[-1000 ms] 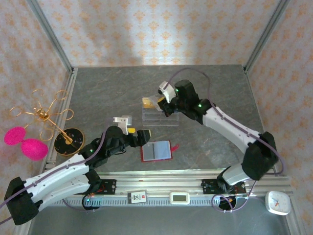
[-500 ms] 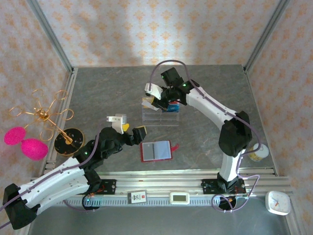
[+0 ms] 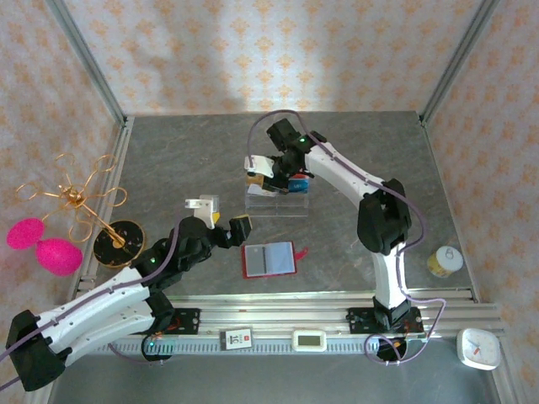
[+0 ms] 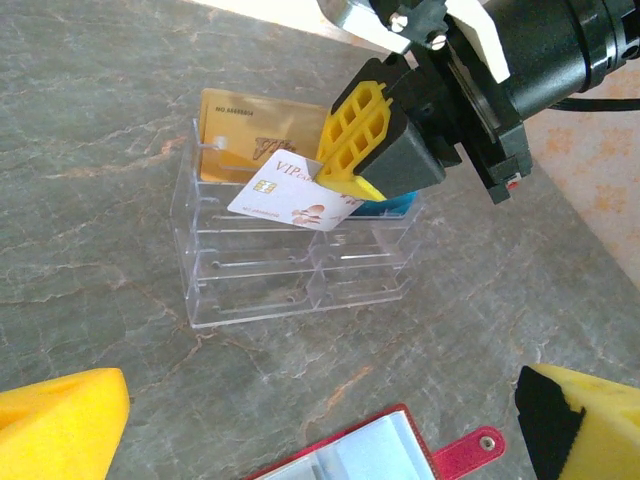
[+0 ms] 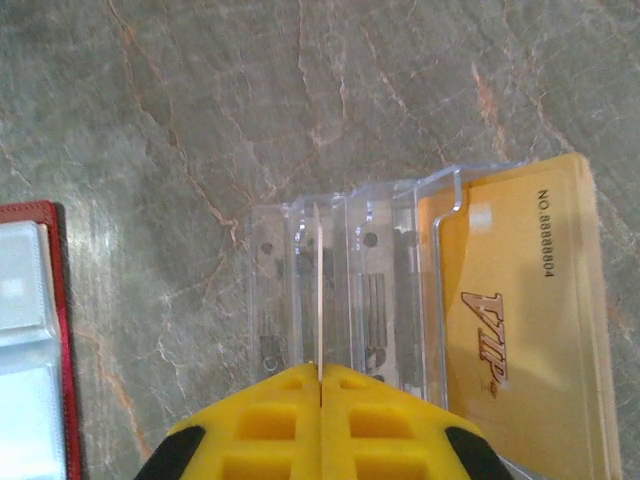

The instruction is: Take the credit cards out of the card holder

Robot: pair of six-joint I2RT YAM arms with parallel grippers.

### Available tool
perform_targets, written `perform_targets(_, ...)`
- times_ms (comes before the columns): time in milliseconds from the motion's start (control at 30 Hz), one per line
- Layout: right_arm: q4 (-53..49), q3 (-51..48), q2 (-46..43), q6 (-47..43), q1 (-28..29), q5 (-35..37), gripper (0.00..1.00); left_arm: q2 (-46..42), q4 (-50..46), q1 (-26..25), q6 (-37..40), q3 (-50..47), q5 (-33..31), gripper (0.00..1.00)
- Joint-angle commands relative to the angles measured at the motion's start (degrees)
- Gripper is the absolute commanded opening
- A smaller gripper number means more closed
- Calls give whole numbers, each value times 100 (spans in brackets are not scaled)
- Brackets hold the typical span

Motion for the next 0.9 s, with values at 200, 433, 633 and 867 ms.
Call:
perform_targets(200,-264,208,158,-372,-15,308,0,114,-175,90,100,37,-140,99)
perform_targets(433,-159,263,264,-387,-12,270,0,139,-126,110,115,22,-53,99)
perform_targets(633,-93,336,397,-376,26,243,0,170,-85,132,116,-21,-26,99)
perform_targets(867,72,217,495,-225,89,393,0,167,-60,152,122,-39,34,99)
